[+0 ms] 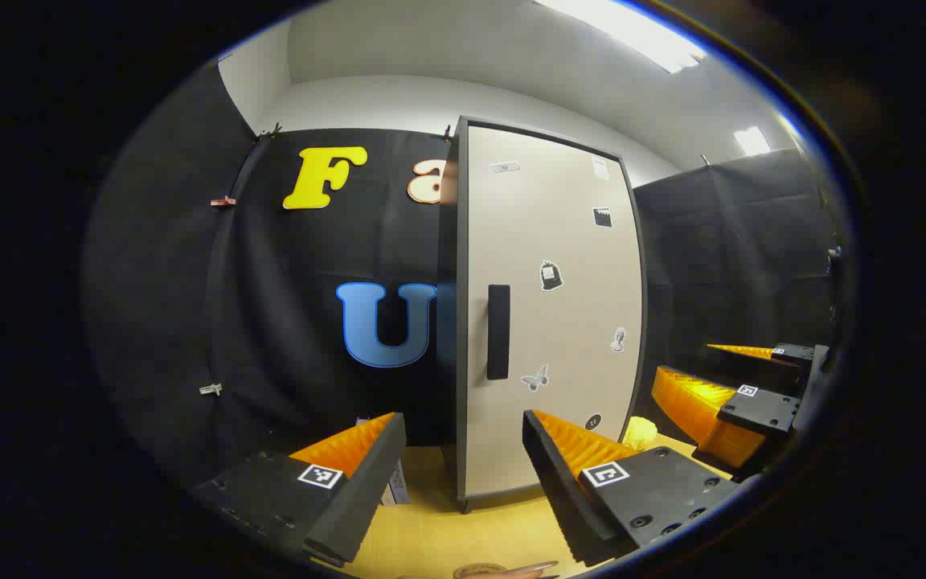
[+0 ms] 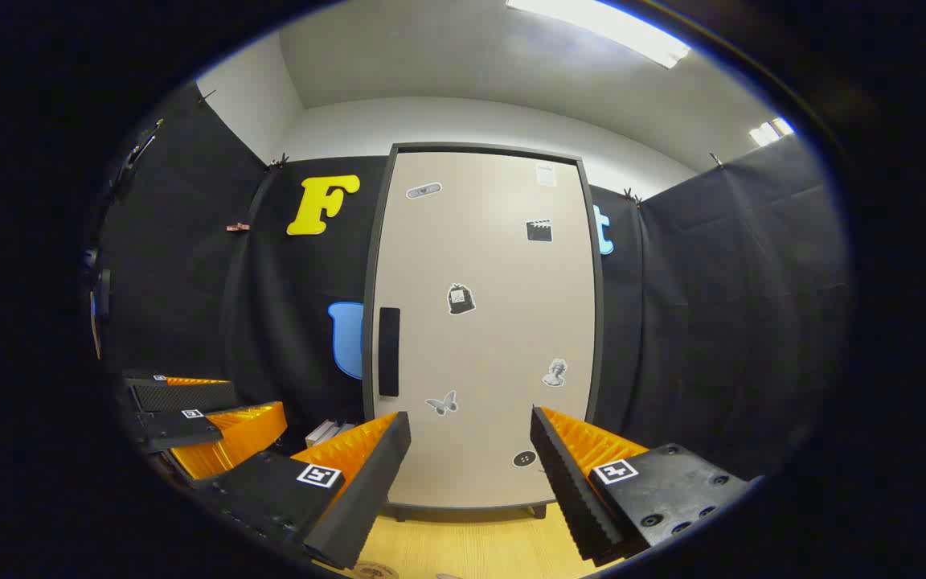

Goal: Open the cabinet door with the right hand, grasp the bottle in the cabinet with the left hand and place it on the coaster, then close the cabinet door with the right hand.

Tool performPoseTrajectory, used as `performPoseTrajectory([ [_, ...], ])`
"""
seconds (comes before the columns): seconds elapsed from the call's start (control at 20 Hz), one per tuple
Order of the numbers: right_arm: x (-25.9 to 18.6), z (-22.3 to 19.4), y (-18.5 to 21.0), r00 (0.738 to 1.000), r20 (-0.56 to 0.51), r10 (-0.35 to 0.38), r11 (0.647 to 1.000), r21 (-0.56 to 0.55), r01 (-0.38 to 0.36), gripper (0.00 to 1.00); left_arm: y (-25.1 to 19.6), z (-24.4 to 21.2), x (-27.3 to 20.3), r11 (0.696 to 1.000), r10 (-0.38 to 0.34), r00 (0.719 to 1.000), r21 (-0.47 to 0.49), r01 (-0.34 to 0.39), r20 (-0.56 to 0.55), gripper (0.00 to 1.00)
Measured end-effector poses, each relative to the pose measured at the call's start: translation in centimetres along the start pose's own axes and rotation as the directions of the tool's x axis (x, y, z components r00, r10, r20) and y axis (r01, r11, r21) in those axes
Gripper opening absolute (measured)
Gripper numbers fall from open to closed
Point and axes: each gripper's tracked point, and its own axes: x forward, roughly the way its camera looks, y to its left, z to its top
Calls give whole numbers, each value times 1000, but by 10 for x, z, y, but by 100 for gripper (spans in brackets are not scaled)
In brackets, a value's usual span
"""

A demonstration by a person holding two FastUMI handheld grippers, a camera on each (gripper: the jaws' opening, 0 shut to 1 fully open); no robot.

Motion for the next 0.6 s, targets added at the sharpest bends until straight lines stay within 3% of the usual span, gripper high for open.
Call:
performPoseTrajectory([
  [0.25,1,0,12,1000,-11,2,1000,1,-2,97,2,-4,-4,999,-28,1000,-21,28,-1,93],
  [0.6,6,-3,25,999,-25,26,1000,-9,-26,98,19,-7,-5,999,1,1000,-34,-1,3,93],
])
